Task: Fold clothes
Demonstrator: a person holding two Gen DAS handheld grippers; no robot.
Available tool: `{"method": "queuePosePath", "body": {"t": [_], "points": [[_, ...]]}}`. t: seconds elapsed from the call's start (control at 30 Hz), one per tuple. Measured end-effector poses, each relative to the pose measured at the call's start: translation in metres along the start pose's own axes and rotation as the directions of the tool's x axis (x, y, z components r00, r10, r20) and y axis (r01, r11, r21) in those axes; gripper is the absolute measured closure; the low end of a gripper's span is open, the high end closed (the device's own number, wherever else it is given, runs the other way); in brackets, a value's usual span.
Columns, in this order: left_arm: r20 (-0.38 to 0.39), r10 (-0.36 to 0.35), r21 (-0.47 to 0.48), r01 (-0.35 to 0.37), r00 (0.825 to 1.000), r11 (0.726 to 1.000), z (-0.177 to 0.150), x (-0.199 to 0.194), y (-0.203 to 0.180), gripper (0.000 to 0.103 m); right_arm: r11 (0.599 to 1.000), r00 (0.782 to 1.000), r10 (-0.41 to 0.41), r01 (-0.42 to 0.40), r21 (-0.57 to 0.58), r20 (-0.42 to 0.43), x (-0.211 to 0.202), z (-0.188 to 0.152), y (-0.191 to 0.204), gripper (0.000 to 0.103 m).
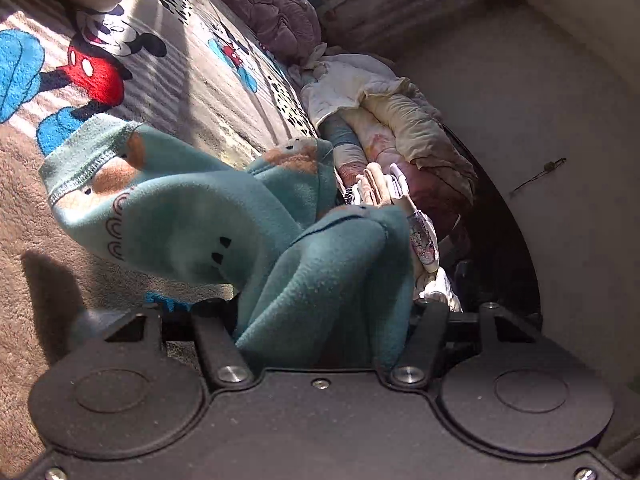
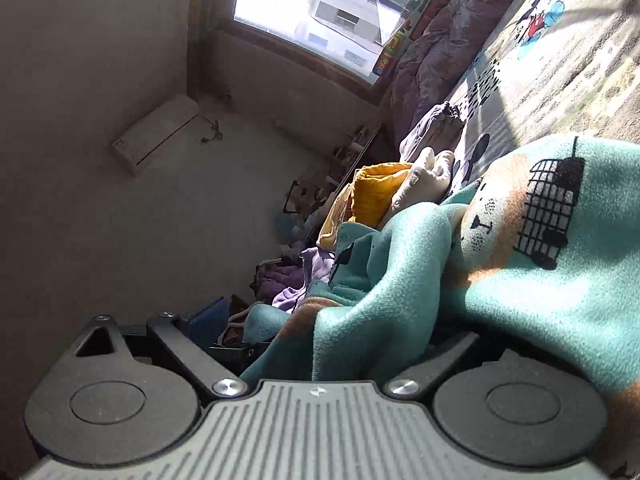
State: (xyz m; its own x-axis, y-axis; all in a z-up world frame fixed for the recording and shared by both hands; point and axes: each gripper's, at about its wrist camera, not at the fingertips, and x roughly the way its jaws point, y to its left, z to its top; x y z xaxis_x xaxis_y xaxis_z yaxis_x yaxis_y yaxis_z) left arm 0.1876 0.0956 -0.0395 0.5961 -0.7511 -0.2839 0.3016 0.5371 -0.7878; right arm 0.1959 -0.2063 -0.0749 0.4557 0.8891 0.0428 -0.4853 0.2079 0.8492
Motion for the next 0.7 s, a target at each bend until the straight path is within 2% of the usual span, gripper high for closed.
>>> {"method": "queuePosePath", "body": {"t": [0.1, 0.17, 0.23, 0.27, 0.3, 0.33, 0.37, 0.4, 0.43, 0.47, 0.5, 0.53, 0.6, 0.7], "points": [[0.084, -0.033, 0.123, 0.022, 0.996, 0.992, 0.039, 0.019, -0.015, 0.043, 0.996, 0.997, 0.030, -0.024, -0.085, 0.069, 0.006, 0.045, 0.004, 0.008], [0.154, -0.025, 0.220, -0.010, 0.988, 0.976, 0.060, 0.031, -0.020, 0.043, 0.988, 0.993, 0.032, -0.014, -0.151, 0.116, 0.011, 0.074, 0.004, 0.008], [0.242, 0.047, 0.330, -0.128, 0.969, 0.935, 0.076, 0.047, -0.015, 0.038, 0.971, 0.987, -0.004, 0.043, -0.234, 0.163, 0.018, 0.100, 0.002, 0.008], [0.280, 0.110, 0.372, -0.213, 0.954, 0.903, 0.081, 0.057, -0.010, 0.036, 0.942, 0.979, -0.071, 0.128, -0.310, 0.189, 0.023, 0.111, 0.002, 0.008], [0.290, 0.213, 0.391, -0.319, 0.933, 0.863, 0.083, 0.068, 0.000, 0.032, 0.882, 0.957, -0.177, 0.257, -0.395, 0.227, 0.028, 0.116, 0.002, 0.008], [0.268, 0.312, 0.399, -0.399, 0.912, 0.826, 0.084, 0.078, 0.010, 0.032, 0.810, 0.921, -0.285, 0.380, -0.448, 0.265, 0.031, 0.117, -0.001, 0.008], [0.236, 0.370, 0.407, -0.437, 0.899, 0.802, 0.079, 0.080, 0.021, 0.032, 0.753, 0.889, -0.364, 0.457, -0.473, 0.279, 0.031, 0.115, -0.011, 0.008], [0.211, 0.411, 0.418, -0.462, 0.887, 0.782, 0.070, 0.078, 0.034, 0.032, 0.738, 0.872, -0.407, 0.489, -0.465, 0.271, 0.027, 0.110, -0.024, 0.008], [0.205, 0.448, 0.402, -0.492, 0.870, 0.772, 0.065, 0.074, 0.044, 0.032, 0.723, 0.855, -0.448, 0.519, -0.457, 0.261, 0.024, 0.105, -0.036, 0.008], [0.215, 0.481, 0.359, -0.527, 0.850, 0.771, 0.064, 0.070, 0.052, 0.032, 0.694, 0.813, -0.527, 0.580, -0.425, 0.248, 0.024, 0.102, -0.050, 0.009], [0.221, 0.500, 0.312, -0.547, 0.837, 0.777, 0.067, 0.065, 0.058, 0.032, 0.677, 0.783, -0.574, 0.618, -0.399, 0.239, 0.023, 0.103, -0.057, 0.011], [0.236, 0.501, 0.273, -0.552, 0.833, 0.788, 0.073, 0.059, 0.060, 0.032, 0.658, 0.752, -0.618, 0.654, -0.374, 0.229, 0.023, 0.103, -0.064, 0.015], [0.284, 0.480, 0.266, -0.549, 0.830, 0.792, 0.081, 0.051, 0.050, 0.032, 0.684, 0.780, -0.580, 0.622, -0.381, 0.234, 0.022, 0.105, -0.062, 0.015], [0.325, 0.431, 0.333, -0.529, 0.842, 0.780, 0.085, 0.052, 0.020, 0.032, 0.681, 0.814, -0.538, 0.573, -0.456, 0.221, 0.037, 0.100, -0.056, 0.020]]}}
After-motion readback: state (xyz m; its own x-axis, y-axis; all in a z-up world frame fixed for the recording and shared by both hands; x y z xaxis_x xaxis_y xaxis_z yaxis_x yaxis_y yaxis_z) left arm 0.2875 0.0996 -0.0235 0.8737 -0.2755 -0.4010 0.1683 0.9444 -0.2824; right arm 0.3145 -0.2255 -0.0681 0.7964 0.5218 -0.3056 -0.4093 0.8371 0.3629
